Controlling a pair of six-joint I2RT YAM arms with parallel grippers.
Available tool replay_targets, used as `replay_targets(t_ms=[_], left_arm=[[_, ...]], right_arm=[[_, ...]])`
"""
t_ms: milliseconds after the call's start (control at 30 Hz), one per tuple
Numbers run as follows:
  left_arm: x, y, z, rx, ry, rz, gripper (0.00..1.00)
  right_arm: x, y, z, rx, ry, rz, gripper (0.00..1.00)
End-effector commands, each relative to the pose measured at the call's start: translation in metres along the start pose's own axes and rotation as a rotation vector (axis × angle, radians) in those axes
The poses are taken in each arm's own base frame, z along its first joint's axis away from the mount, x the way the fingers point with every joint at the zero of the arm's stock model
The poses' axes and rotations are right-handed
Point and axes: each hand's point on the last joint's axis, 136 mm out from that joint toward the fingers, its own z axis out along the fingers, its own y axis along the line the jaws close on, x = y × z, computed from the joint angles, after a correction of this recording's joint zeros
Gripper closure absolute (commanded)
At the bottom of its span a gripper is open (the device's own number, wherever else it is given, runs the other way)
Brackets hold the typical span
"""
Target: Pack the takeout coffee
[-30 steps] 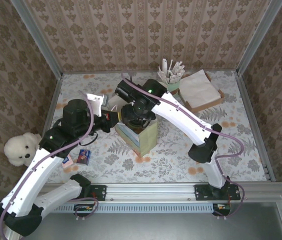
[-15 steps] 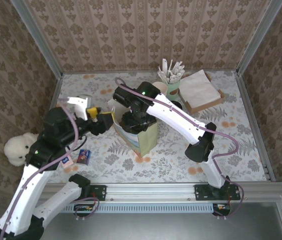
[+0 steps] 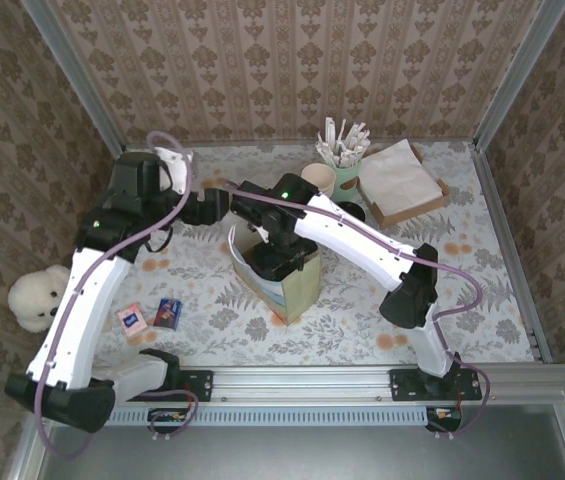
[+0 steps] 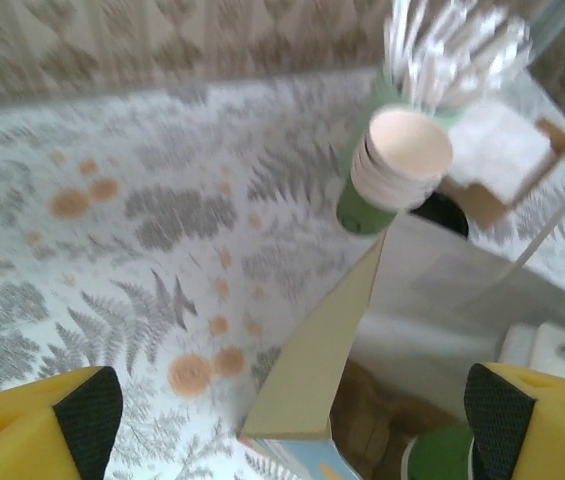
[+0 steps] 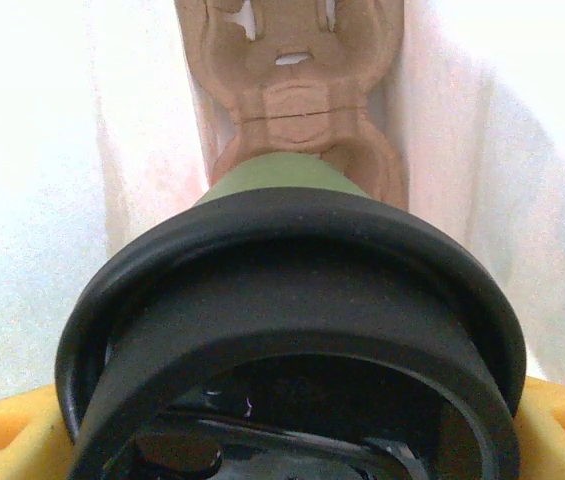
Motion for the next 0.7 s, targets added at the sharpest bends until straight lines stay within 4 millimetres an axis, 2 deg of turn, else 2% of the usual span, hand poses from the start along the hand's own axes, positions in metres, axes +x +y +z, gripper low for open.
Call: replay_targets(t_ms=[0, 200, 367, 500, 600, 667], left_arm=[[0.007, -0.039, -0.018, 0.232, 0.043, 0.168, 0.06], [0.001, -0.036, 0.0, 0.249, 0.098, 0.214, 0.05], [0.02, -0.049, 0.009, 0.382, 0.207, 0.275, 0.05], [0.027, -0.032, 0.027, 0.315, 0.245, 0.338, 0.04], [0.032, -0.041, 0.033, 0.393, 0.272, 0.328, 0.07], [0.031, -0.035, 0.043, 0.366, 0.266, 0.318, 0.11]], right_arm=[[0.002, 0.002, -0.009, -0.034, -0.038, -0.079, 0.35], [0.009, 0.008, -0.019, -0.082, -0.044, -0.12, 0.36], [0.018, 0.0, -0.021, -0.061, -0.04, -0.159, 0.37], [0.019, -0.002, -0.025, -0.054, -0.038, -0.169, 0.37], [0.018, -0.003, -0.025, -0.048, -0.037, -0.166, 0.37], [0.019, -0.003, -0.023, -0.046, -0.033, -0.16, 0.37]])
